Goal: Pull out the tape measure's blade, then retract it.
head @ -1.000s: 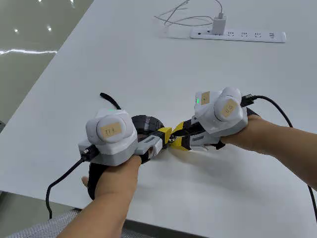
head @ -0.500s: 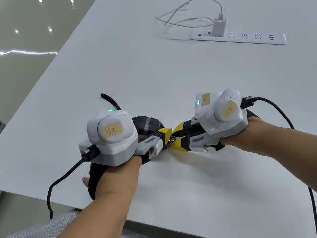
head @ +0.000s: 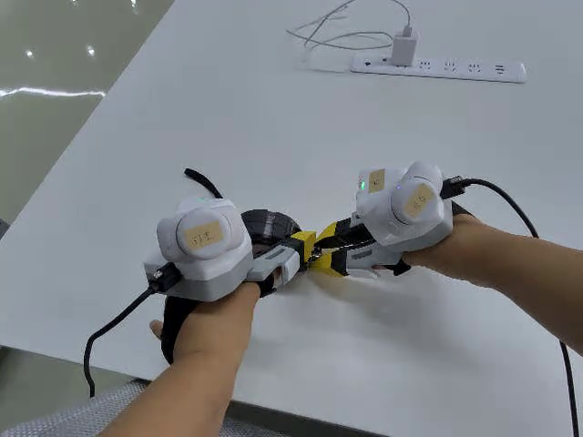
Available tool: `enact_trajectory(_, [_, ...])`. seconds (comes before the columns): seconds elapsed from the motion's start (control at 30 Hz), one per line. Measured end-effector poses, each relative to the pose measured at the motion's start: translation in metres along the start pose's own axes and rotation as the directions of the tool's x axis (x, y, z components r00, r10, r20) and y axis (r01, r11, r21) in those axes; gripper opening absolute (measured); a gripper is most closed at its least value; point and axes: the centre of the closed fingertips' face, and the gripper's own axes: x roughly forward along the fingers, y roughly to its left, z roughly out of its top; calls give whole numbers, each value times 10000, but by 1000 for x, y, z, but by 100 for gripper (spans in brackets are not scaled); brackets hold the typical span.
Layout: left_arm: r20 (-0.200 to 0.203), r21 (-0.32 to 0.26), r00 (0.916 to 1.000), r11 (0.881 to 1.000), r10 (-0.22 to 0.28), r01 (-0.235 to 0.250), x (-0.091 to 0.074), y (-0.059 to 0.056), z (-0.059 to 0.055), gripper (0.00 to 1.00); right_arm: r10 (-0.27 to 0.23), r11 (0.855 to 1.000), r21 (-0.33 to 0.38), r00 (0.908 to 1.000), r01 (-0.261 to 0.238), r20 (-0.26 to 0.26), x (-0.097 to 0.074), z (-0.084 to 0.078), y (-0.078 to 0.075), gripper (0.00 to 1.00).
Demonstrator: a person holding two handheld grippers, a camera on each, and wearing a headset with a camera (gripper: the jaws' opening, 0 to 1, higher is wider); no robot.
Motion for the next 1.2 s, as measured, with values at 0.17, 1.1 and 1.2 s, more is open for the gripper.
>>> enact_trajectory(0.17, [-75,514,9999,9986,-127,131,0,-2,-1,63,-277,9992,298,9996,276,44,-6,-3,-7,19])
enact_trajectory(1.1, [-557,1647,9829,9693,-1754,1823,-19,-3,-4,90,-3049,9041,3075,9521,2966,-220,-72,-25,6,67])
enact_trajectory(1.2, [-658,1832,9783,9613,-1967,2056,-24,-2,-3,95,-3396,8816,3402,9403,3272,-245,-83,-28,13,69])
